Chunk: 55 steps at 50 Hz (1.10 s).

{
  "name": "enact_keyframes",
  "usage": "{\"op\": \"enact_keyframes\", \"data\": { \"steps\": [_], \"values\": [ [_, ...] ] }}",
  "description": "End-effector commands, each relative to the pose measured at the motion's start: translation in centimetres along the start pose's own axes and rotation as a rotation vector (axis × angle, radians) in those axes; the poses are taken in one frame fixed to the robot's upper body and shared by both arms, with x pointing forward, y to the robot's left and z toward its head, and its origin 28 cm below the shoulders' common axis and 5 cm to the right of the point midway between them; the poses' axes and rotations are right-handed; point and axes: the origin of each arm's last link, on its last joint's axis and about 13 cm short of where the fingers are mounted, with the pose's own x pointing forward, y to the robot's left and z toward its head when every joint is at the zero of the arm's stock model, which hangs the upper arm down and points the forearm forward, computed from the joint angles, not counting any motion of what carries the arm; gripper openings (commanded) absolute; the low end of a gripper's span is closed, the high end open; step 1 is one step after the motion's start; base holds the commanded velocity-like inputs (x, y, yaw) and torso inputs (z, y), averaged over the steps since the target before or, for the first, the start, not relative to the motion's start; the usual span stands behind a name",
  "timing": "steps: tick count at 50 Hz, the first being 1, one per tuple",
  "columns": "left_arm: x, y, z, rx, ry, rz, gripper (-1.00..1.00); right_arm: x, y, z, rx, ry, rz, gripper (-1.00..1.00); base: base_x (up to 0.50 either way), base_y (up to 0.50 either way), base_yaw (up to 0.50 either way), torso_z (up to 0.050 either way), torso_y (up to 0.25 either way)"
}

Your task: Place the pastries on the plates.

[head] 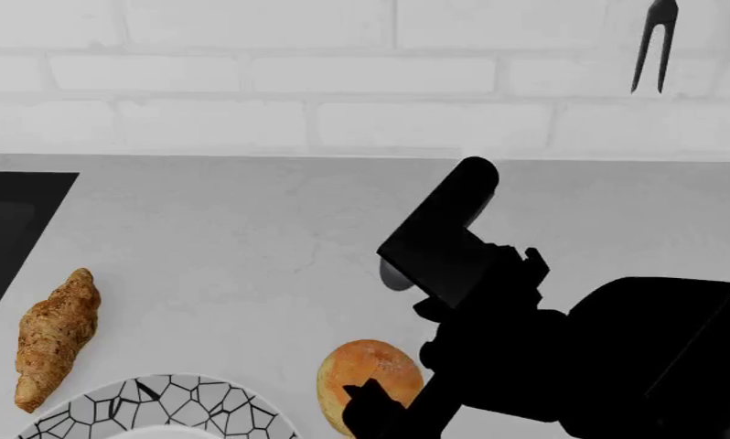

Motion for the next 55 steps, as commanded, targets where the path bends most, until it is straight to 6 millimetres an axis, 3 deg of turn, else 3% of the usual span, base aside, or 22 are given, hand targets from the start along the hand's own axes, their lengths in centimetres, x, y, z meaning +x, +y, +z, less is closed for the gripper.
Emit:
{"op": "enact_keyframes", "data": {
  "steps": [1,55],
  "values": [
    [0.2,0.2,0.2,-0.034,-0.007,0.015,1.00,1.3,-0.1,0.0,0.023,-0.009,0.044,1.00,0.00,0.00,0.00,0.000,0.000],
    [-0.7,0.2,1.1,-0.028,-0.008,-0.005,1.00,4.8,0.0,-1.9,0.103,0.045,0.088,1.00,0.00,0.00,0.00,0.000,0.000]
  ]
}}
